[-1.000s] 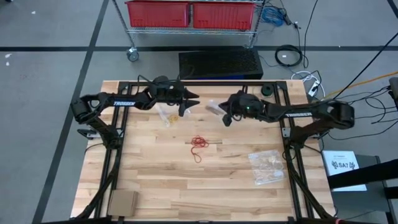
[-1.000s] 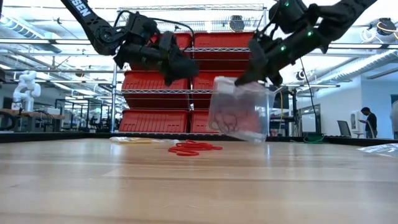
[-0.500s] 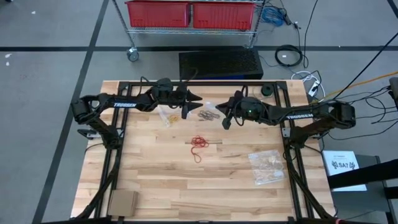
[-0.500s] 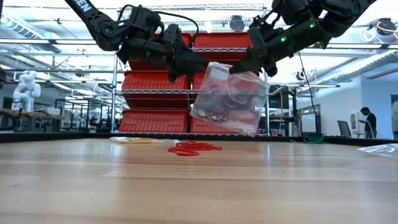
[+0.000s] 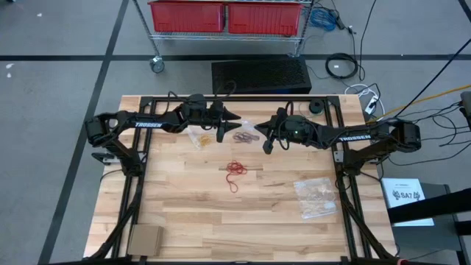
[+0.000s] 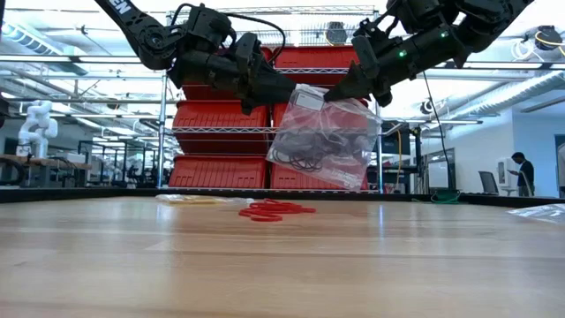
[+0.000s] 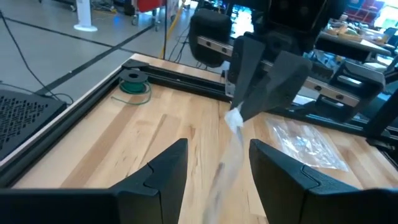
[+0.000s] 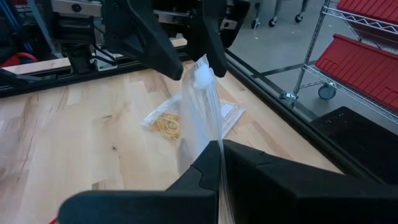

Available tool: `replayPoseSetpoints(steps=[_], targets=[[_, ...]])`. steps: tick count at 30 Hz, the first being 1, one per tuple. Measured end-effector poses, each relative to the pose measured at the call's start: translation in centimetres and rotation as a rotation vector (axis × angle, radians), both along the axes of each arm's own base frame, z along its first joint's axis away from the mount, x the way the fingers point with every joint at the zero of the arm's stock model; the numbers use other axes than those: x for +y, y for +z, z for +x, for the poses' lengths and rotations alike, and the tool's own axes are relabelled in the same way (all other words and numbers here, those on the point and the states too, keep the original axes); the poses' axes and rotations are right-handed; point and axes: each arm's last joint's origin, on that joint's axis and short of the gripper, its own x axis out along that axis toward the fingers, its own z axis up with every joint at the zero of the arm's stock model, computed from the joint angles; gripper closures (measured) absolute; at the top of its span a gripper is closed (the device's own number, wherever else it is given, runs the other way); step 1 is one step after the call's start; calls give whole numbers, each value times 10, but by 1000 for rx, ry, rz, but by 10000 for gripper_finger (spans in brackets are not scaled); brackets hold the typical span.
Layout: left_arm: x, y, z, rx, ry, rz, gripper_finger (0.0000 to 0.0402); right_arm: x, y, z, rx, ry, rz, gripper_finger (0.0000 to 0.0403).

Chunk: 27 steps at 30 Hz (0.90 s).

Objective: Sort rubber bands
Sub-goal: Close the top right transparent zip bag

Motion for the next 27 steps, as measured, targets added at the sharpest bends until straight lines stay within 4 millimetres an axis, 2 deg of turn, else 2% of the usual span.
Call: replayPoseSetpoints(steps=[6, 14, 18, 24, 27], targets=[[-1, 2, 5, -10, -10, 3, 226, 0, 1, 0, -7, 2, -1, 403], [3, -6, 15, 16, -18, -11, 235, 1, 1, 1, -9, 21, 4, 403], [2, -6, 15, 15, -20, -10, 279, 1, 1, 1, -8, 23, 4, 403], [3, -6, 15, 13, -25, 30, 388, 1, 0, 0, -5, 17, 24, 401], [3, -6, 15, 12, -30, 53, 394, 2, 0, -1, -3, 16, 29, 387]])
